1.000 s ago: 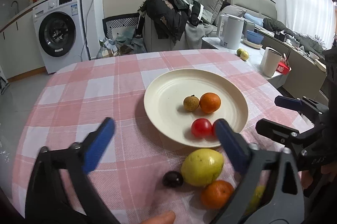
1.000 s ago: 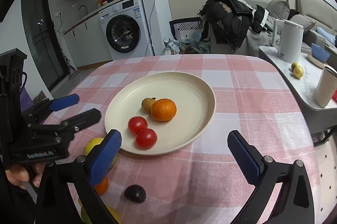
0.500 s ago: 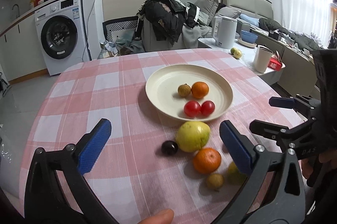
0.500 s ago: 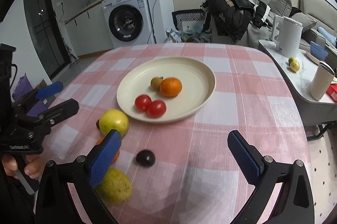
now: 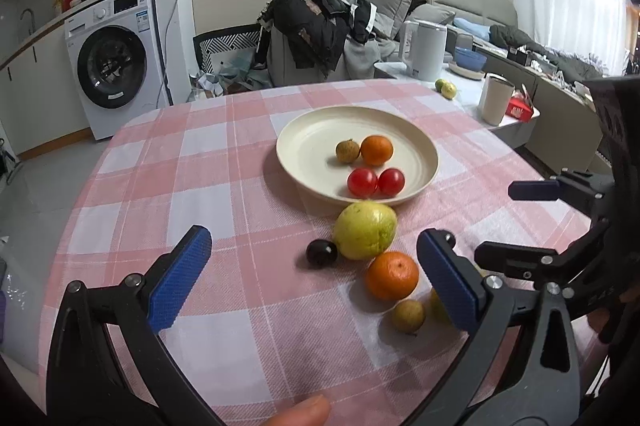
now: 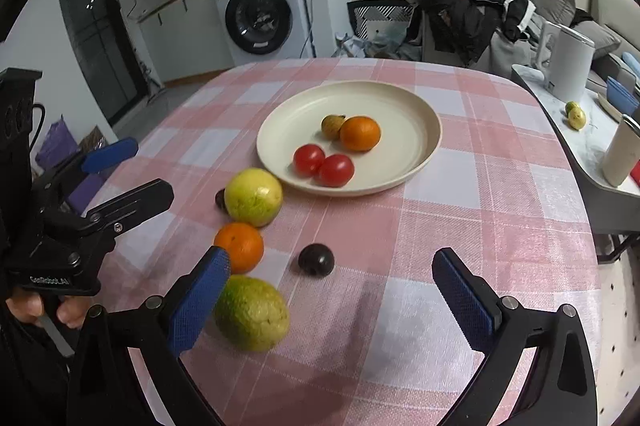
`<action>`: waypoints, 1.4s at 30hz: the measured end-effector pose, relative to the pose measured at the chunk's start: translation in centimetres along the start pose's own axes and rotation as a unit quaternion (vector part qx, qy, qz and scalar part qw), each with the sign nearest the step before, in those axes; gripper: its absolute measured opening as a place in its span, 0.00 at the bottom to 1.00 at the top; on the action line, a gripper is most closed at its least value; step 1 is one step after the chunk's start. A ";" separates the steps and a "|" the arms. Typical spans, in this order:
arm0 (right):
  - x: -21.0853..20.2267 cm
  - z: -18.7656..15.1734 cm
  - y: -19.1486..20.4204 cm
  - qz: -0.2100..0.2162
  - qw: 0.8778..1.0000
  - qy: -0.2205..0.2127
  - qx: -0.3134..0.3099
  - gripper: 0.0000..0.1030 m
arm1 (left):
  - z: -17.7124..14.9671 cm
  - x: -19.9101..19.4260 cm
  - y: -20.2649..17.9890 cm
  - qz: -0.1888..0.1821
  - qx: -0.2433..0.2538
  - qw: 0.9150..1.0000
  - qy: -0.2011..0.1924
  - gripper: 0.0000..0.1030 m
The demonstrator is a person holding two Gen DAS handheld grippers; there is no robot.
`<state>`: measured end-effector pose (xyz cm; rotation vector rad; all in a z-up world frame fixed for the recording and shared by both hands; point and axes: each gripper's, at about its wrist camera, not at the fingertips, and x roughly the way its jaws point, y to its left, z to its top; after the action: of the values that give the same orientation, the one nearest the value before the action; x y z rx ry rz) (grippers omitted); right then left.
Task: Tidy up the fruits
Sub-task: 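Move the right tool toward the green guava, then grasp the green guava with the right tool and lift it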
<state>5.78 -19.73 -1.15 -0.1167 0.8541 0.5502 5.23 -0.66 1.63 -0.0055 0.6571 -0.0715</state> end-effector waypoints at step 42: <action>3.0 -2.9 3.9 0.090 0.988 0.094 -0.079 0.49 | -1.4 2.8 -0.4 -0.009 0.015 0.999 0.051 0.99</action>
<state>3.44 -16.08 -4.83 -0.2411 1.0097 0.7864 6.52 -1.27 -1.14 0.0217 0.7574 -0.1005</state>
